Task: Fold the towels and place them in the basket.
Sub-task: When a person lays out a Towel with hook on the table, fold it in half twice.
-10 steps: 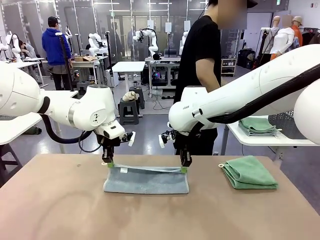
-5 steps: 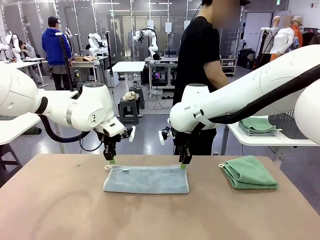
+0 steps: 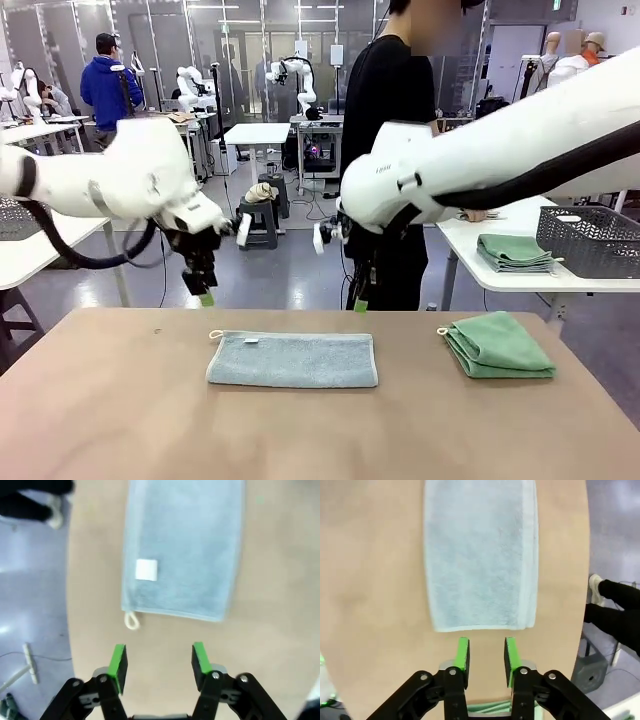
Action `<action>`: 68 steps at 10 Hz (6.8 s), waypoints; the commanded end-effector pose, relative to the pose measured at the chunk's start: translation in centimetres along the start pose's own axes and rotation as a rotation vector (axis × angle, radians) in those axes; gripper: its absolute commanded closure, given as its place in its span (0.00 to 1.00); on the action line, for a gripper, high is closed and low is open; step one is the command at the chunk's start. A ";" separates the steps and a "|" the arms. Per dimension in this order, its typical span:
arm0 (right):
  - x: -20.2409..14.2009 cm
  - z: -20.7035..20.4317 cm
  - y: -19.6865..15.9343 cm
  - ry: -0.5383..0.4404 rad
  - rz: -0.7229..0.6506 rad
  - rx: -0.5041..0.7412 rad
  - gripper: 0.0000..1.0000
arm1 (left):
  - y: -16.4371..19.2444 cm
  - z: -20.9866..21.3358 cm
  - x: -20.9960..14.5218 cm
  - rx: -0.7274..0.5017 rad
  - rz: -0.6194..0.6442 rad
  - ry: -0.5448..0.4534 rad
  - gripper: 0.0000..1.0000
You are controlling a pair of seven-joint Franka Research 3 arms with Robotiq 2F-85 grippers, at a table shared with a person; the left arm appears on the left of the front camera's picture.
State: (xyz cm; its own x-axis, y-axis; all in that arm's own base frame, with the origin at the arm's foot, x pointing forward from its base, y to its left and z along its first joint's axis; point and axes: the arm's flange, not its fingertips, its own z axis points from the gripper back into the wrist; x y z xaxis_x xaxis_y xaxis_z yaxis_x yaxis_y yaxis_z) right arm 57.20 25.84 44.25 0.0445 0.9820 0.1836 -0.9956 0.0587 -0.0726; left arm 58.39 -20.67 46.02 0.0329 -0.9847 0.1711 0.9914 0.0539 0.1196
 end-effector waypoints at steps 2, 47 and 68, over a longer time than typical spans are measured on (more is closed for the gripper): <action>0.2 5.9 7.8 -0.022 -0.344 0.046 0.54 | -4.4 7.4 -6.5 -0.040 0.016 -0.153 0.34; -2.4 -13.8 0.2 0.025 -1.652 -0.153 0.29 | -7.9 -0.2 -24.0 -0.151 0.140 -0.916 0.00; -9.3 -12.1 1.2 0.057 -1.505 -0.097 1.00 | -7.9 -0.2 -24.0 -0.151 0.140 -0.916 0.00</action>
State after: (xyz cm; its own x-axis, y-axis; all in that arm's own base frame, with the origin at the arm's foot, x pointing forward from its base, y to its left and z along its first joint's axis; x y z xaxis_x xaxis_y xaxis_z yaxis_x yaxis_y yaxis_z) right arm 57.79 20.48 29.99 0.9964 -0.0161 0.0832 0.0088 0.9961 0.0877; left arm 50.16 2.54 40.54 0.1074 -0.4507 0.8862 0.9938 0.0748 -0.0824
